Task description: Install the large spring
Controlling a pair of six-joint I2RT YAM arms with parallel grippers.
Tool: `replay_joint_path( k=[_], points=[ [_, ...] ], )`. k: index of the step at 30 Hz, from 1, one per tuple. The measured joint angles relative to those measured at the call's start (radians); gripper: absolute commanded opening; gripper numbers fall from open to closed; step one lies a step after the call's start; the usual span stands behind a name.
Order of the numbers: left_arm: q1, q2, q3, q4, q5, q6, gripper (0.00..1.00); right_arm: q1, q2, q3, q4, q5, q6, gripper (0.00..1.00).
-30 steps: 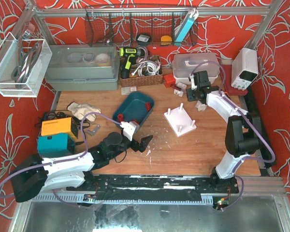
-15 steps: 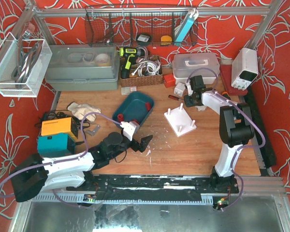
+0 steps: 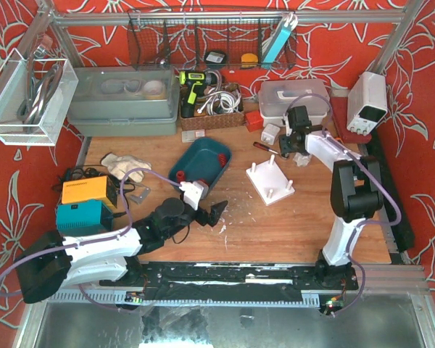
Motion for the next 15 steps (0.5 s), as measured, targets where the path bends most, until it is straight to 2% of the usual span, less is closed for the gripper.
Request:
replay_joint_path(
  k=[3, 8, 13, 15],
  points=[
    [0.000, -0.003, 0.001, -0.006, -0.016, 0.000, 1.00, 0.004, -0.074, -0.019, -0.034, -0.021, 0.045, 0.59],
    [0.000, -0.049, 0.006, -0.046, -0.074, -0.006, 1.00, 0.045, -0.313, -0.109, -0.058, -0.069, 0.113, 0.67],
    [0.000, -0.080, 0.051, -0.147, -0.219, -0.067, 1.00, 0.126, -0.521, -0.219, -0.060, -0.119, 0.167, 0.83],
    [0.003, -0.080, 0.092, -0.221, -0.280, -0.102, 0.98, 0.169, -0.579, -0.262, -0.057, -0.121, 0.183, 0.95]
  ],
)
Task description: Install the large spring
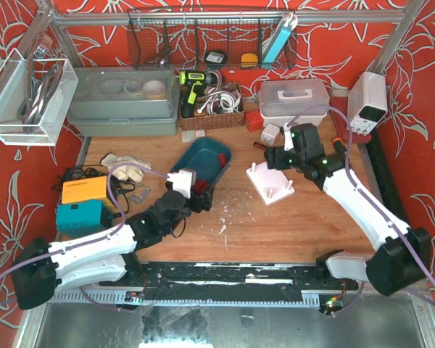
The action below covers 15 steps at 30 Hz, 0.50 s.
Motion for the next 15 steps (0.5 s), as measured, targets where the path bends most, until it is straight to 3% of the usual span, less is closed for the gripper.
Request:
replay_joint_path(
  k=[6, 11, 15],
  points=[
    [0.036, 0.002, 0.131, -0.180, -0.083, -0.039, 0.76, 0.115, -0.165, -0.161, 0.038, -0.023, 0.029, 0.99],
    [0.164, 0.034, 0.166, -0.291, -0.067, -0.070, 0.56, 0.129, -0.256, -0.290, 0.120, -0.016, 0.047, 0.99],
    [0.293, 0.122, 0.199, -0.357, -0.003, -0.093, 0.52, 0.135, -0.301, -0.389, 0.217, -0.002, 0.059, 0.98]
  ],
)
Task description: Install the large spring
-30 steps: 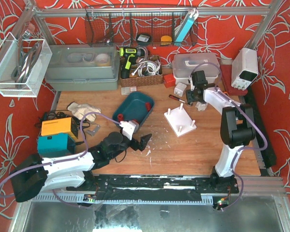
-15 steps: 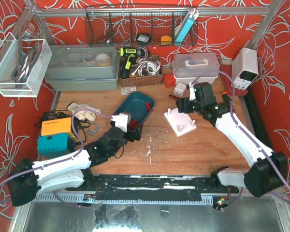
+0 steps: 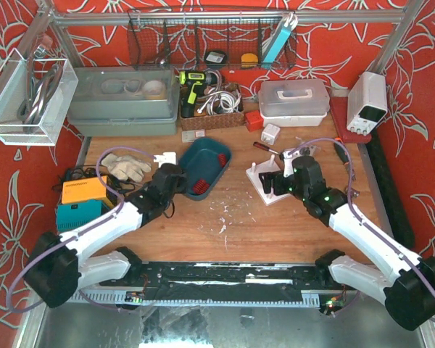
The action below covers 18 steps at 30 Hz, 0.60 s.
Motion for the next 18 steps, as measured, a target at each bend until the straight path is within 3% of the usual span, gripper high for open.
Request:
replay_joint_path(
  k=[8, 18],
  points=[
    [0.145, 0.195, 0.103, -0.071, 0.127, -0.019, 0.48, 0.007, -0.082, -0.166, 0.159, 0.070, 0.012, 0.99],
    [0.175, 0.361, 0.236, -0.129, 0.163, -0.023, 0.45, 0.013, -0.132, -0.180, 0.215, 0.136, 0.014, 0.99]
  ],
)
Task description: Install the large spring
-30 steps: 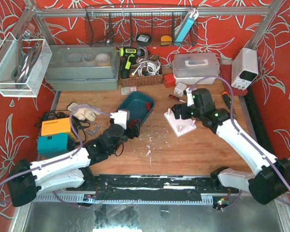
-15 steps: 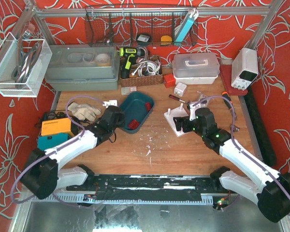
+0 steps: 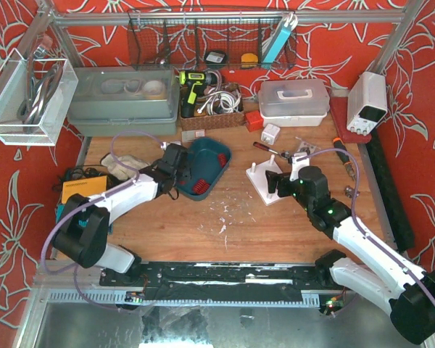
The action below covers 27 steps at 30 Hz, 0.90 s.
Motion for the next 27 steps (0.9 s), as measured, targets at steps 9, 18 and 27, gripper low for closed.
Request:
replay_joint_path(
  k=[9, 18, 27],
  points=[
    [0.000, 0.047, 0.023, -0.035, -0.013, -0.015, 0.42, 0.000, 0.000, 0.000, 0.001, 0.025, 0.000, 0.99],
    [0.000, 0.079, 0.021, -0.035, -0.010, -0.021, 0.45, 0.000, 0.004, 0.000, 0.001, 0.031, 0.000, 0.98],
    [0.000, 0.099, -0.002, -0.018, -0.003, -0.027, 0.45, 0.000, 0.006, 0.000, 0.000, 0.034, 0.000, 0.99]
  ],
)
